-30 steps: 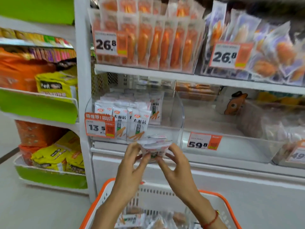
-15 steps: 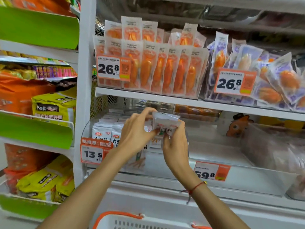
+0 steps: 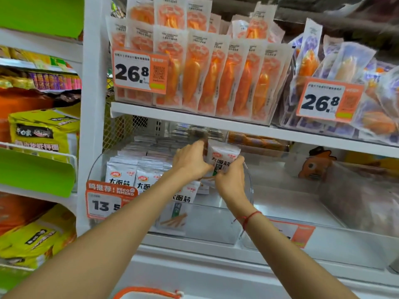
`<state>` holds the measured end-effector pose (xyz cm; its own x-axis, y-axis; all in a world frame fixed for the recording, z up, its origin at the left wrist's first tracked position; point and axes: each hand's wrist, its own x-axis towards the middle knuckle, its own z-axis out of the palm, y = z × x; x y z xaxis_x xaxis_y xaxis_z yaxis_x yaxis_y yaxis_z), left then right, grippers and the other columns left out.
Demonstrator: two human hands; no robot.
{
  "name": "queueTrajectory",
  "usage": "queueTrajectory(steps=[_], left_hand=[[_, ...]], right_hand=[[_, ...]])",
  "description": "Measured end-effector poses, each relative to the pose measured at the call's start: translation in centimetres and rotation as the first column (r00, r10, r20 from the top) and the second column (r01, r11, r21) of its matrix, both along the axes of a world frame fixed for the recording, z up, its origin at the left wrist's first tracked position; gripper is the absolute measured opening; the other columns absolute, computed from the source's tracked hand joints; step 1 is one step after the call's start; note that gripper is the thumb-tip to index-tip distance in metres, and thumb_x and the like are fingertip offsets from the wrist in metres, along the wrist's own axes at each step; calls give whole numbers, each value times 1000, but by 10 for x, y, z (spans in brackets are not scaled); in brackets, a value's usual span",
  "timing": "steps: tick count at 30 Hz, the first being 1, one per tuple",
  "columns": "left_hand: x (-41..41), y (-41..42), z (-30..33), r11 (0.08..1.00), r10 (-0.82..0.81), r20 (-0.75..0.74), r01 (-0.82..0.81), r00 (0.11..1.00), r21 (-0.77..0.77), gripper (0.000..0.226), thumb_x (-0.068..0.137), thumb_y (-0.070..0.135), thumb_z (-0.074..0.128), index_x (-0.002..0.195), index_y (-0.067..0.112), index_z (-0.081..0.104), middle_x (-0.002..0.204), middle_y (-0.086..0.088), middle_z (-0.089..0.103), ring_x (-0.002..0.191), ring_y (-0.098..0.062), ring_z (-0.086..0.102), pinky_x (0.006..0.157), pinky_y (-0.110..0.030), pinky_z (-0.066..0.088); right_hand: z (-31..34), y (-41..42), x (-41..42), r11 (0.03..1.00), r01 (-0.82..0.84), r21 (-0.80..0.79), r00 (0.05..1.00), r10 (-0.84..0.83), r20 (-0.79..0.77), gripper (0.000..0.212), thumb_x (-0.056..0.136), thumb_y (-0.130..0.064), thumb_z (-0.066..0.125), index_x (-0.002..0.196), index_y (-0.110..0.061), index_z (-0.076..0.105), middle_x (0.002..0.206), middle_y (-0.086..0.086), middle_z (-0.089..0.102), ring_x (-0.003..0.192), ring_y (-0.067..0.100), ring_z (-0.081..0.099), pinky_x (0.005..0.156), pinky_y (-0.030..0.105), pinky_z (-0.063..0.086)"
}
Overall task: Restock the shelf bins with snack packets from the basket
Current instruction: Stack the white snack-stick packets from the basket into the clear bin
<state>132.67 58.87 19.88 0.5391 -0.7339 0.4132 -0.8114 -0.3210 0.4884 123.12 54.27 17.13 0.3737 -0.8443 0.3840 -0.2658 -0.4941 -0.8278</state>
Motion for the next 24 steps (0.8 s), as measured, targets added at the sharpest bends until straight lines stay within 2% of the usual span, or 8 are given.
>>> queueTrajectory(steps=[2, 4, 6, 9, 14, 18, 20, 24], left_hand=[[7, -9, 1, 995, 44, 62, -49, 997, 88, 42, 75, 33, 75, 109, 19, 56, 98, -2, 65, 104, -27, 59, 95, -37, 39], [17, -20, 2, 977, 80, 84, -94, 993, 189, 55, 74, 43, 75, 121, 24, 53, 120, -4, 59, 117, -28, 51, 101, -38, 36], [31, -31, 4, 953, 67, 48, -78, 997, 291, 61, 73, 49, 72, 127, 28, 50, 136, -5, 47, 128, -31, 40, 108, -42, 33], [52, -50, 1, 901, 24, -27, -10, 999, 433, 64, 74, 52, 66, 129, 24, 51, 139, -6, 46, 130, -31, 38, 109, -46, 30], [66, -53, 2, 920, -14, -146, 70, 989, 387, 59, 85, 36, 67, 137, 18, 46, 141, -7, 46, 129, -28, 42, 110, -40, 34], [65, -40, 11, 966, 10, 93, -34, 996, 256, 28, 86, 31, 65, 114, 34, 60, 135, -1, 50, 121, -25, 48, 98, -30, 40], [63, -37, 12, 963, -68, 190, 14, 979, 270, 13, 88, 29, 57, 98, 32, 66, 126, 1, 56, 116, -23, 51, 92, -28, 42], [63, -41, 6, 870, -194, 243, 52, 951, 491, 35, 92, 40, 45, 125, 33, 54, 143, 7, 42, 132, -22, 35, 100, -33, 31]], right_hand=[[-2, -8, 12, 994, 18, 108, 997, -10, -78, 42, 88, 4, 49, 125, -4, 32, 127, 17, 47, 113, 36, 52, 90, 45, 47], [-3, -18, 22, 983, 32, 183, 987, -2, -160, 45, 89, 2, 50, 129, -5, 30, 130, 18, 46, 118, 39, 50, 94, 45, 45], [-5, -29, 31, 978, 33, 207, 969, 19, -245, 46, 88, 1, 51, 129, -4, 29, 130, 20, 47, 117, 39, 50, 93, 43, 44], [-10, -44, 45, 979, 14, 202, 936, 58, -348, 49, 88, -1, 51, 130, -3, 27, 129, 21, 48, 117, 40, 51, 93, 44, 44], [-23, -55, 61, 965, -38, 258, 901, 145, -409, 44, 88, -5, 52, 125, -4, 28, 129, 21, 46, 114, 35, 51, 97, 47, 46], [-24, -63, 70, 960, -20, 279, 888, 146, -437, 49, 94, -11, 45, 137, -1, 25, 116, 14, 43, 109, 24, 46, 98, 35, 40], [-24, -66, 73, 963, -15, 267, 878, 141, -457, 56, 94, -10, 46, 142, 1, 20, 127, 15, 42, 119, 27, 44, 97, 32, 38], [-26, -64, 69, 988, 6, 153, 839, 78, -538, 64, 91, -6, 51, 142, 4, 13, 141, 20, 39, 130, 34, 42, 100, 36, 39]])
